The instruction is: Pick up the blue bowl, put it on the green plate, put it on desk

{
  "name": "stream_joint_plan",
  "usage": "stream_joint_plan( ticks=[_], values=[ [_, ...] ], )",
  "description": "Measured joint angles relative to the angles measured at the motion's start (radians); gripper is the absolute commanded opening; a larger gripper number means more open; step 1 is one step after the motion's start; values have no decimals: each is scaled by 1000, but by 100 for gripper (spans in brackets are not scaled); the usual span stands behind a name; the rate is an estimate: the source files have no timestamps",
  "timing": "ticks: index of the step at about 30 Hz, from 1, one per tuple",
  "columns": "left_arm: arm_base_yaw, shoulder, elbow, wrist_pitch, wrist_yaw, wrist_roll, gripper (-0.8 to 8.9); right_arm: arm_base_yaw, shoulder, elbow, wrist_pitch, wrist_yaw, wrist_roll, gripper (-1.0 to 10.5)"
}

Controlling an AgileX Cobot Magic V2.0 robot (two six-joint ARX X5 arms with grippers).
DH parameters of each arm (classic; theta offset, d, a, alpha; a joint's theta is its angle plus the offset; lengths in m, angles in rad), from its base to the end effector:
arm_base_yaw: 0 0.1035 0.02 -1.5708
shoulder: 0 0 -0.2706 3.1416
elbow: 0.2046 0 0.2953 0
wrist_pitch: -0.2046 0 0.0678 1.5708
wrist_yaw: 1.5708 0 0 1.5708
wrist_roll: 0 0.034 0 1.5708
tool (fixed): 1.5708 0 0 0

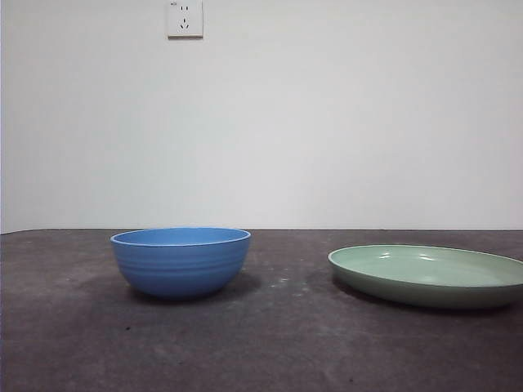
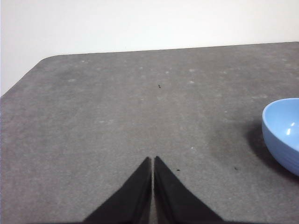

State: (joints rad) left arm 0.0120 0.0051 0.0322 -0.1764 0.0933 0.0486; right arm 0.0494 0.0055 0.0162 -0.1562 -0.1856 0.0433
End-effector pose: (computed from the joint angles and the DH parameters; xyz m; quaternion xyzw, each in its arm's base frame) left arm 0.1374 -0.0015 0.1576 0.0203 0.0735 -0.0423 0.9962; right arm 0.1376 0.0131 0.1534 0.0264 0.0750 0.1153 0.9901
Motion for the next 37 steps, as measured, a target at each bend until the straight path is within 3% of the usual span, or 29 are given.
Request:
stream_joint_plan(
  ticks=[3,11,17,29,37],
  values=[
    [0,0,0,0,0,-65,9,0,0,0,0,-3,45,8],
    [0,0,0,0,0,-347,9,0,0,0,-3,0,179,8],
    [0,0,14,-34,15,-465,10,0,0,6,-13,3,254,8],
    [0,71,261,-189,62,-506,10,0,31,230,-79,6,280,8],
    [0,278,453,-339,227,-409,10,0,227,463,-269,-41,240,8]
  ],
)
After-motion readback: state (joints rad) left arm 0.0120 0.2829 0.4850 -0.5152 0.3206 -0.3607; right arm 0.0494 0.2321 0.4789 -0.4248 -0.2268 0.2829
